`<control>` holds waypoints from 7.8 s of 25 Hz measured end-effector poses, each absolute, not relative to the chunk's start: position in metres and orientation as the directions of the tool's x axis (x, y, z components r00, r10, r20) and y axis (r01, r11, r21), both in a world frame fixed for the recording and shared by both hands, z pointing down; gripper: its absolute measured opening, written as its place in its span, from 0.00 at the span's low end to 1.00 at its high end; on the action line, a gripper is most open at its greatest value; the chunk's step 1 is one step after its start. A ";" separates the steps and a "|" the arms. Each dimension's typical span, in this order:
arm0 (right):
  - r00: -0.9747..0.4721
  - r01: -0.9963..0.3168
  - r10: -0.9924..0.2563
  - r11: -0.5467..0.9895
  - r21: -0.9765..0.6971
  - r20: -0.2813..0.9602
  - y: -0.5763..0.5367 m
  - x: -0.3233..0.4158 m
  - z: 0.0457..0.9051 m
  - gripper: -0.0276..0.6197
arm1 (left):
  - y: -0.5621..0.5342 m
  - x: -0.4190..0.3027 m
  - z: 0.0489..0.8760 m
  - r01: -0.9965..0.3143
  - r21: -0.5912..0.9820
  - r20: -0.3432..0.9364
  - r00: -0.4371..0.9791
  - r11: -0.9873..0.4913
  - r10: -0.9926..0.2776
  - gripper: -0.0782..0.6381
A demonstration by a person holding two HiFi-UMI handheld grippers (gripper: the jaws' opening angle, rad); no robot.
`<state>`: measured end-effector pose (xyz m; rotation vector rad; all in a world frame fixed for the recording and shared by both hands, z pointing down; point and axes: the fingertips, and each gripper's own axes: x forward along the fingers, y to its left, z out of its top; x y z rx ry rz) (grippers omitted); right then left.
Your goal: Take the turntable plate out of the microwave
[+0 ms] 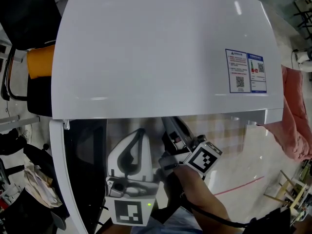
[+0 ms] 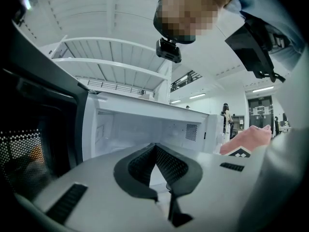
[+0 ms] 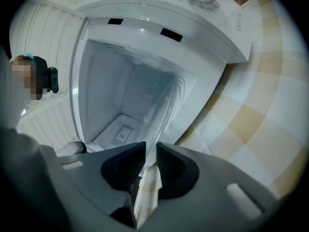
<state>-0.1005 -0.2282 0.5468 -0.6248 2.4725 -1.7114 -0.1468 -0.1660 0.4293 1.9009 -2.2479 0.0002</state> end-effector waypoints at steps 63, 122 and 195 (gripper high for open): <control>-0.923 -0.029 -0.386 0.094 -0.995 -0.010 -0.238 -0.114 0.551 0.09 | -0.160 -0.162 0.423 -0.965 0.150 0.155 -0.192 0.216 -0.969 0.12; -0.941 0.096 -0.301 0.198 -0.975 -0.154 -0.112 0.068 0.328 0.09 | -0.046 -0.040 0.242 -0.980 -0.032 -0.029 -0.196 0.197 -0.980 0.12; -0.930 0.087 -0.339 0.174 -0.981 -0.142 -0.198 0.006 0.355 0.09 | -0.116 -0.086 0.241 -0.987 -0.045 0.024 -0.153 0.152 -0.988 0.12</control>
